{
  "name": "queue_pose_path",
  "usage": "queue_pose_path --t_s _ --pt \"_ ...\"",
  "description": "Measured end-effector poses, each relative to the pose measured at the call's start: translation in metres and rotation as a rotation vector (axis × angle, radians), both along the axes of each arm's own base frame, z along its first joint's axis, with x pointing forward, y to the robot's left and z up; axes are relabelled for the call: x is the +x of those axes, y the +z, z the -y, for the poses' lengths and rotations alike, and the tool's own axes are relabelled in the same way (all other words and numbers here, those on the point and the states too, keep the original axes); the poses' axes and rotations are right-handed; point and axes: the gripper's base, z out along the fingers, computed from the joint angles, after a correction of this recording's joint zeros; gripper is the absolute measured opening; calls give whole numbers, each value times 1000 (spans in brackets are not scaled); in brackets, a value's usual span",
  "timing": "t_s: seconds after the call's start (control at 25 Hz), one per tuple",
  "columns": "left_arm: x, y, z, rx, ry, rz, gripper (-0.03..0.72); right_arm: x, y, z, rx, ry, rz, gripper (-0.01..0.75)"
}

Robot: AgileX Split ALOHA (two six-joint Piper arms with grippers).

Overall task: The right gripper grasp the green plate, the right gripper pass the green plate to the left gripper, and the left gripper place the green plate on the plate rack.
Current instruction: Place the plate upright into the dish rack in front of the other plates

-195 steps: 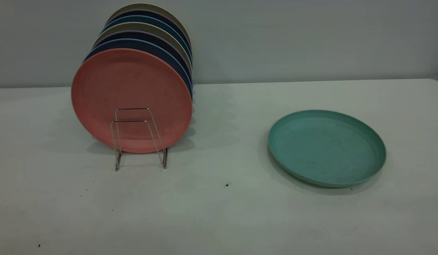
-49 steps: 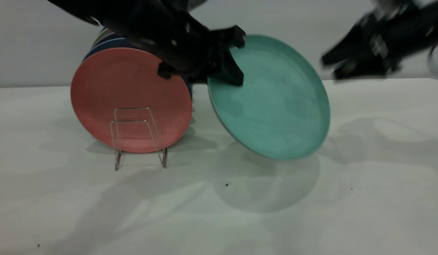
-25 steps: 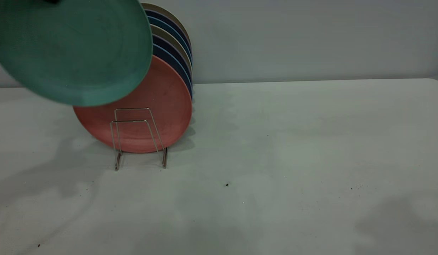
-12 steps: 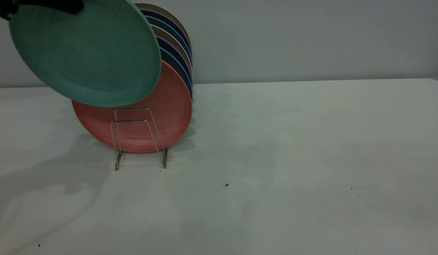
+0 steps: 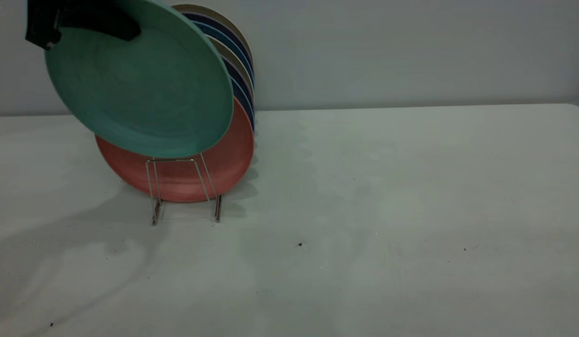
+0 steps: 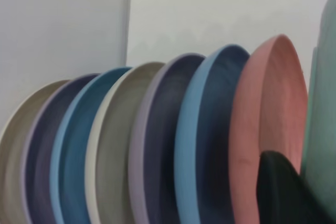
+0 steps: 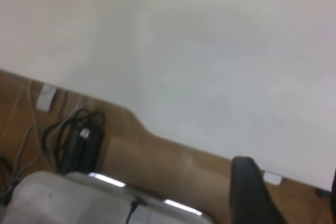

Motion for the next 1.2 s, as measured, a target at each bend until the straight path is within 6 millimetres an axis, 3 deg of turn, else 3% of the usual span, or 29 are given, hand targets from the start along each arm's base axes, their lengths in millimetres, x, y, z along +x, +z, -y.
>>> queue_pose_path --t_s 0.36,0.8,1.2 --pt "6 -17 -1 8 7 -34 120 -23 -1 7 -32 -74 106 391" --pt "13 -42 -1 10 27 -80 136 -25 -1 11 -67 -99 141 391" --pt "12 -39 -1 -45 111 -146 476 -25 -2 14 -102 -115 145 391"
